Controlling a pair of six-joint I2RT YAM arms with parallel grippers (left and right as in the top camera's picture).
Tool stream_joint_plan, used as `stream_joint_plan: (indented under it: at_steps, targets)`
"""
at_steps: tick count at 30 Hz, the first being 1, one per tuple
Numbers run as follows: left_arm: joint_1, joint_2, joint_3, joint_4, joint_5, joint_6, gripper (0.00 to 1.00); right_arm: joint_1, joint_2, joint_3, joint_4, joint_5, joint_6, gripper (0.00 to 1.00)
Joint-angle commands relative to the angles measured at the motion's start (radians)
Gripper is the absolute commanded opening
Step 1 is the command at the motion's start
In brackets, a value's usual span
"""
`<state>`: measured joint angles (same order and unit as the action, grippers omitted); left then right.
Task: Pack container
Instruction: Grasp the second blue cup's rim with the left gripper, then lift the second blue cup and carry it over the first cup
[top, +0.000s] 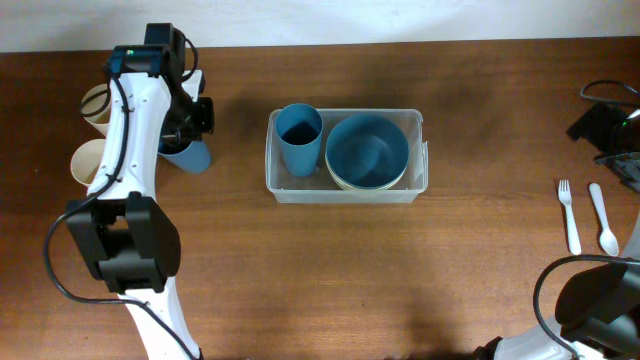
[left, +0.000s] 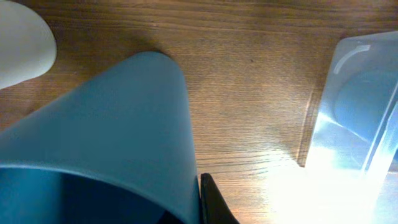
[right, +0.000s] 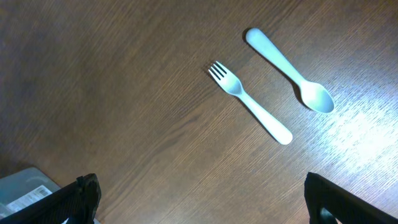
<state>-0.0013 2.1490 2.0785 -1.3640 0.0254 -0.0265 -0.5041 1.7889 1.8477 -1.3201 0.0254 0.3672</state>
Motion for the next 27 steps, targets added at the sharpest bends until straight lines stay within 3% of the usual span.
stream_joint_plan:
  at_steps: [1, 6, 11, 16, 22, 27]
  targets:
    - [-0.002, -0.006, 0.032, -0.010, 0.017, -0.011, 0.01, 0.000, 0.003, -0.005, 0.000, 0.002, 0.011, 0.99]
    - [-0.010, -0.007, 0.184, -0.076, 0.047, -0.011, 0.02, 0.000, 0.003, -0.005, 0.000, 0.002, 0.011, 0.99]
    - [-0.068, -0.011, 0.519, -0.181, 0.062, -0.010, 0.02, 0.000, 0.003, -0.005, 0.000, 0.002, 0.011, 0.99]
    - [-0.164, -0.024, 0.723, -0.265, 0.061, -0.010, 0.02, 0.000, 0.003, -0.005, 0.000, 0.002, 0.011, 0.99]
    - [-0.289, -0.029, 0.814, -0.323, 0.047, -0.010, 0.02, 0.000, 0.003, -0.005, 0.000, 0.002, 0.011, 0.99]
    - [-0.363, -0.029, 0.821, -0.320, -0.060, -0.010, 0.02, 0.000, 0.003, -0.005, 0.000, 0.002, 0.011, 0.99]
